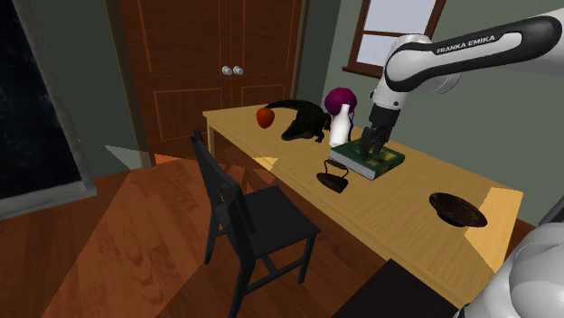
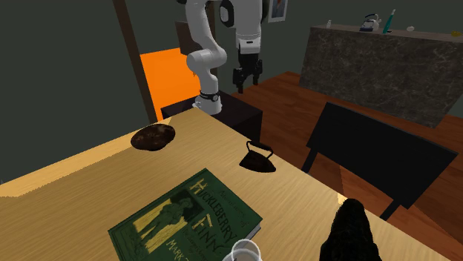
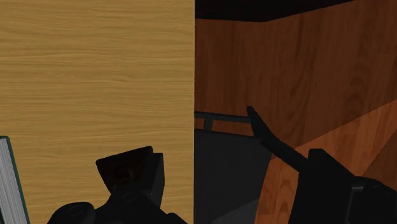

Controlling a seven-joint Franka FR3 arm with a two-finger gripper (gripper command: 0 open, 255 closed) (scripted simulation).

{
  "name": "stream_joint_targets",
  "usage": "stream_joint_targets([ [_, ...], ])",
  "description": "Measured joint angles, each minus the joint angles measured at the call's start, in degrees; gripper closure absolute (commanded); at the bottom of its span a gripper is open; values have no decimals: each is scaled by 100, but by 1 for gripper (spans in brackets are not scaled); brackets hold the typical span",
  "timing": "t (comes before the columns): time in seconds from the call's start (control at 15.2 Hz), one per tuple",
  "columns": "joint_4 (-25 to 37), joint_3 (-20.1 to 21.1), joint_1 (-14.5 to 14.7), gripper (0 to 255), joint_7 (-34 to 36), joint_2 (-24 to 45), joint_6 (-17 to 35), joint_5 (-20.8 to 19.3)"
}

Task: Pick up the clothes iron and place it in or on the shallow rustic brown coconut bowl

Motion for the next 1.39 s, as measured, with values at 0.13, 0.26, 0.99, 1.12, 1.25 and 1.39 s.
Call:
stream_joint_targets([
  [0.13,173,-119,-1,0,-214,412,248,57],
  [0.26,316,-256,-32,0,-476,778,471,118],
  [0.99,1825,-549,-294,0,-1785,3196,1304,971],
  [1.12,1941,-543,-342,0,-1886,3377,1362,1045],
  [1.25,1909,-526,-356,0,-1934,3489,1499,1102],
  [1.39,1867,-512,-369,0,-1978,3574,1619,1148],
])
